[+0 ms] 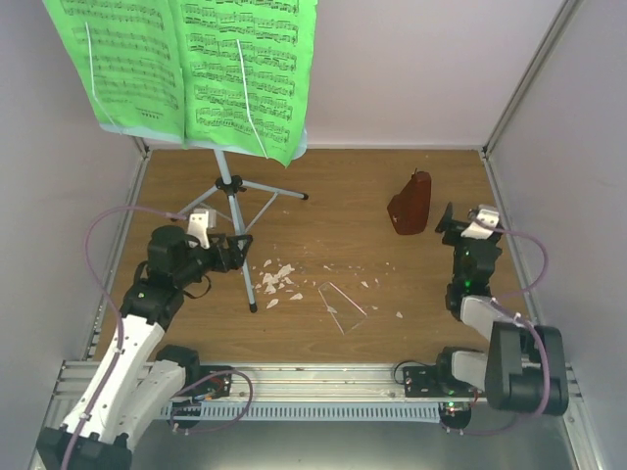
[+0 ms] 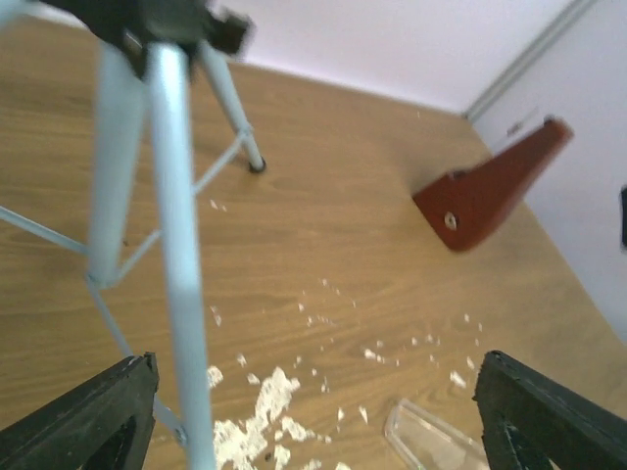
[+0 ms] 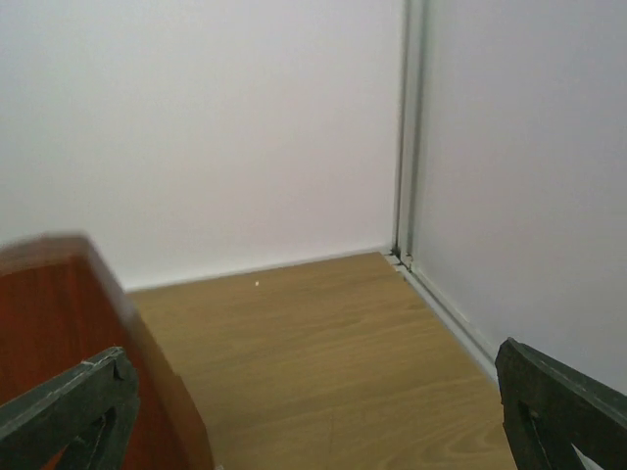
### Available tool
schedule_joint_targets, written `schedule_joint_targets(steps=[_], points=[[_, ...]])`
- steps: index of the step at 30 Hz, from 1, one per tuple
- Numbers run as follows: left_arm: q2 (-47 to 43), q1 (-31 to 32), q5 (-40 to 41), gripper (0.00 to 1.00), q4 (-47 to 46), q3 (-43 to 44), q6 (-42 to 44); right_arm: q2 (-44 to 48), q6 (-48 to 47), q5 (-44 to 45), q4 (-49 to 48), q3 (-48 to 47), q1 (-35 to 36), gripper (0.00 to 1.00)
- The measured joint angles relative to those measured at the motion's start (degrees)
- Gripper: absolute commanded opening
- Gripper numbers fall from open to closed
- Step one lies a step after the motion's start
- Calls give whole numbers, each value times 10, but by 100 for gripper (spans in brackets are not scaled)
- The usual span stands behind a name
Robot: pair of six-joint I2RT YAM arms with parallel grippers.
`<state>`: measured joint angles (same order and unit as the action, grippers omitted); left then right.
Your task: Pack up the instrument practice props
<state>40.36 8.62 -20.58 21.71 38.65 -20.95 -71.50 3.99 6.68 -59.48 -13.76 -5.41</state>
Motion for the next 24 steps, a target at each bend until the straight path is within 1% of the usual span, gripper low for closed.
schedule_joint_targets(steps=[2,4,7,10,15,17,20,23,24], points=[[9,38,11,87,6,-4,-1,41,36,24,80,-30,0,100],[12,73,27,85,6,-12,-6,70,58,24,125,-54,0,100],[23,110,61,77,4,-27,-19,106,76,6,156,-58,0,100],[39,119,103,72,3,-43,-35,126,87,-13,174,-50,0,100],[65,119,156,58,-17,-55,-54,144,105,-14,198,-42,0,100],[89,119,165,49,-31,-53,-59,158,109,-10,200,-34,0,100],[125,118,184,26,-46,-53,-64,186,113,-4,204,-20,0,100],[136,109,199,5,-56,-53,-64,209,115,0,209,-15,0,100],[137,104,198,1,-59,-53,-56,215,115,2,209,-14,0,100]])
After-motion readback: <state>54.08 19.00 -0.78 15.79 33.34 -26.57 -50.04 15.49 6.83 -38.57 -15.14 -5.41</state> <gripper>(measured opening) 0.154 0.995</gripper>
